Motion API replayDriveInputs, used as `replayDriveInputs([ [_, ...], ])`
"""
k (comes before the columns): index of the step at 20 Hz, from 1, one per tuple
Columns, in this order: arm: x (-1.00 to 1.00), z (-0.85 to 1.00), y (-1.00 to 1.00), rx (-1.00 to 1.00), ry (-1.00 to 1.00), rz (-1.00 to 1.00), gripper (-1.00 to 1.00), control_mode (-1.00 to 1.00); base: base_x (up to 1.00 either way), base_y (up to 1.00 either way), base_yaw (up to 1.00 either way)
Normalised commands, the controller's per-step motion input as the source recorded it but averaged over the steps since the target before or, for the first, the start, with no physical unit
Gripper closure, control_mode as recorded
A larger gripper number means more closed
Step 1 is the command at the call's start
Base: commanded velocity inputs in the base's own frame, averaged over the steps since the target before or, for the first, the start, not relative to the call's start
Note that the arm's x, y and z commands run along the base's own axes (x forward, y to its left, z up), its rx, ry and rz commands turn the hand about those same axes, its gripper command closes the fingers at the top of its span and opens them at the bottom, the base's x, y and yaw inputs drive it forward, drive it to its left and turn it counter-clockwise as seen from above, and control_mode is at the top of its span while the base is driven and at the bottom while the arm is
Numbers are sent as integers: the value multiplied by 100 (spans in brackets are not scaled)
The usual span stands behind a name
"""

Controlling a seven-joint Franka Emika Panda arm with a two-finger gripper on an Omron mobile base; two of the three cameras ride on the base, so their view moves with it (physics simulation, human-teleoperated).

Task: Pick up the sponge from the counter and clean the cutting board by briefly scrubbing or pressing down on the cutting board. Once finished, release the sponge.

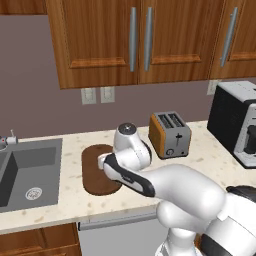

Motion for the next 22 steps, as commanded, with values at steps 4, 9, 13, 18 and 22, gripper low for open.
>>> replayDriveInputs([
  [4, 5, -14, 35, 0, 0, 0, 100, -100, 0, 0, 0],
  [9, -10, -36, 31, 0, 0, 0, 100, -100, 0, 0, 0],
  [13, -6, -43, 0, 0, 0, -1, 100, -100, 0, 0, 0],
  [18, 0, -30, 0, 0, 0, -1, 100, -100, 0, 0, 0],
  [22, -1, -6, 0, 0, 0, 0, 100, -100, 0, 0, 0],
])
